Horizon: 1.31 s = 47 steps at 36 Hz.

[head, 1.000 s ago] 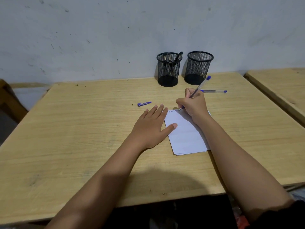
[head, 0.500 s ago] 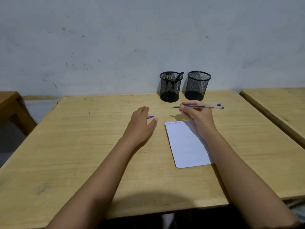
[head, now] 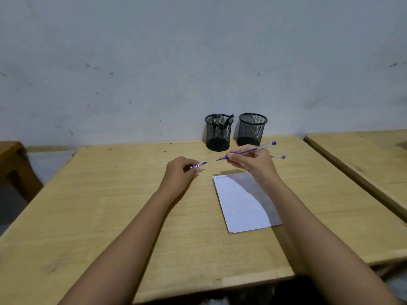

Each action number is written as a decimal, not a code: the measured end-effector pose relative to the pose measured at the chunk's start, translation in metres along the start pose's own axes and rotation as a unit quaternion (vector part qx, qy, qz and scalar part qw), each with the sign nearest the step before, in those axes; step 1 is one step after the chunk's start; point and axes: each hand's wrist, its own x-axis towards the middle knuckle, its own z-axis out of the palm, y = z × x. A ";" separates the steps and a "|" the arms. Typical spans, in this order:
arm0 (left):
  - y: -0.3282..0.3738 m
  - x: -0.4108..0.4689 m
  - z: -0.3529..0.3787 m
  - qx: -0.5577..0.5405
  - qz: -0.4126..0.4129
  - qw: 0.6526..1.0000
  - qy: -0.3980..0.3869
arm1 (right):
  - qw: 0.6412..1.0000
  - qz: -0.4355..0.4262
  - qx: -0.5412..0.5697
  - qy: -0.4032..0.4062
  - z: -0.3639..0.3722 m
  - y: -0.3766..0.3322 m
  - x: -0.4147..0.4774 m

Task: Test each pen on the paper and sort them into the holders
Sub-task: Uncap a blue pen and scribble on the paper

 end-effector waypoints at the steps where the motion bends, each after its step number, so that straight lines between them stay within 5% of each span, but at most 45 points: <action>1: 0.002 0.000 0.001 -0.027 -0.004 1.000 0.000 | 1.000 -0.004 -0.001 -0.001 0.002 0.001 -0.001; 6: 0.018 -0.002 0.004 -0.165 -0.032 0.986 -0.013 | 1.000 -0.023 0.005 0.008 0.007 0.002 -0.002; 23: 0.051 0.000 -0.005 -0.270 0.032 0.958 -0.096 | 0.998 -0.060 -0.002 -0.018 0.000 -0.008 -0.007; 42: 0.069 0.012 -0.002 -0.196 0.069 0.975 -0.084 | 0.994 -0.028 0.105 -0.006 -0.036 -0.025 -0.009; 47: 0.075 0.020 -0.005 -0.205 0.051 0.974 -0.079 | 0.997 -0.050 -0.052 -0.036 -0.062 -0.033 -0.009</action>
